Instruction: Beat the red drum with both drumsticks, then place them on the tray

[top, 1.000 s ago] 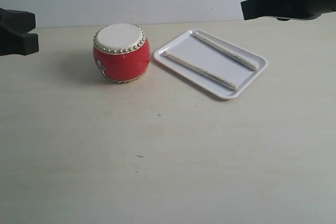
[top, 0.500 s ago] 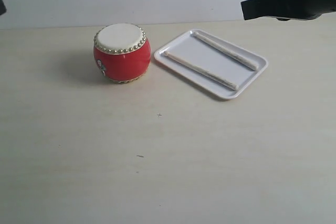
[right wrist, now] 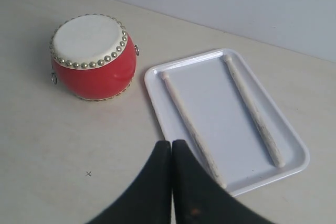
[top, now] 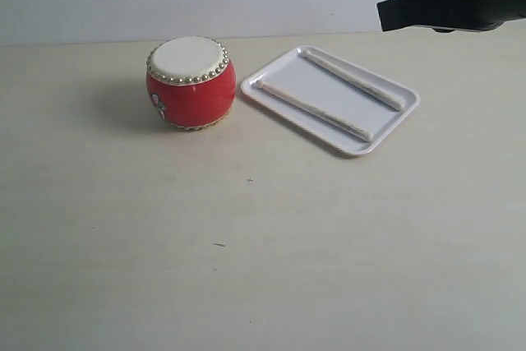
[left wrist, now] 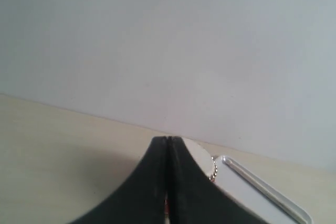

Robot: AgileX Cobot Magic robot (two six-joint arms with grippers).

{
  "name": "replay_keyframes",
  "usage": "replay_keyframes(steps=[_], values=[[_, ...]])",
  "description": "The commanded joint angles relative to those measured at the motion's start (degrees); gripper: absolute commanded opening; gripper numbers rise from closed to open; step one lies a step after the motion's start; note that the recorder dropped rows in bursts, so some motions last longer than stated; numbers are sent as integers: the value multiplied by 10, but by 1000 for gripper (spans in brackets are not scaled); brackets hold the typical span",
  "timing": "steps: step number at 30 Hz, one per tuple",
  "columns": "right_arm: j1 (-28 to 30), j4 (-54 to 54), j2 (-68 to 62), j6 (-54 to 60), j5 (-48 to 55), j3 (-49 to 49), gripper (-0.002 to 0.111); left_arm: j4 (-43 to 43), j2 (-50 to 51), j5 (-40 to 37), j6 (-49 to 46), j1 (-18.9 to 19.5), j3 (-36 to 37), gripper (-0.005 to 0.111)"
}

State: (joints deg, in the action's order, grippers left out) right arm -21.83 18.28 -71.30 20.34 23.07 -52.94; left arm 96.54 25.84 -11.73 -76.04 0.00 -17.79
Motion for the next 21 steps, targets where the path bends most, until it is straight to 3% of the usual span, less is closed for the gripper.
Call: replay_keyframes(steps=[1, 9, 11, 14, 21], values=[[5, 2, 3, -1, -8, 3, 0, 2, -24, 10, 3, 2, 22, 0], [5, 2, 3, -1, -8, 3, 0, 10, -24, 5, 3, 2, 32, 0], [5, 2, 3, -1, -8, 3, 0, -27, -24, -3, 26, 2, 32, 0], [5, 2, 3, -1, -8, 3, 0, -217, -24, -18, 197, 2, 31, 0], [5, 2, 3, -1, -8, 3, 0, -820, -24, -6, 843, 1, 33, 0]])
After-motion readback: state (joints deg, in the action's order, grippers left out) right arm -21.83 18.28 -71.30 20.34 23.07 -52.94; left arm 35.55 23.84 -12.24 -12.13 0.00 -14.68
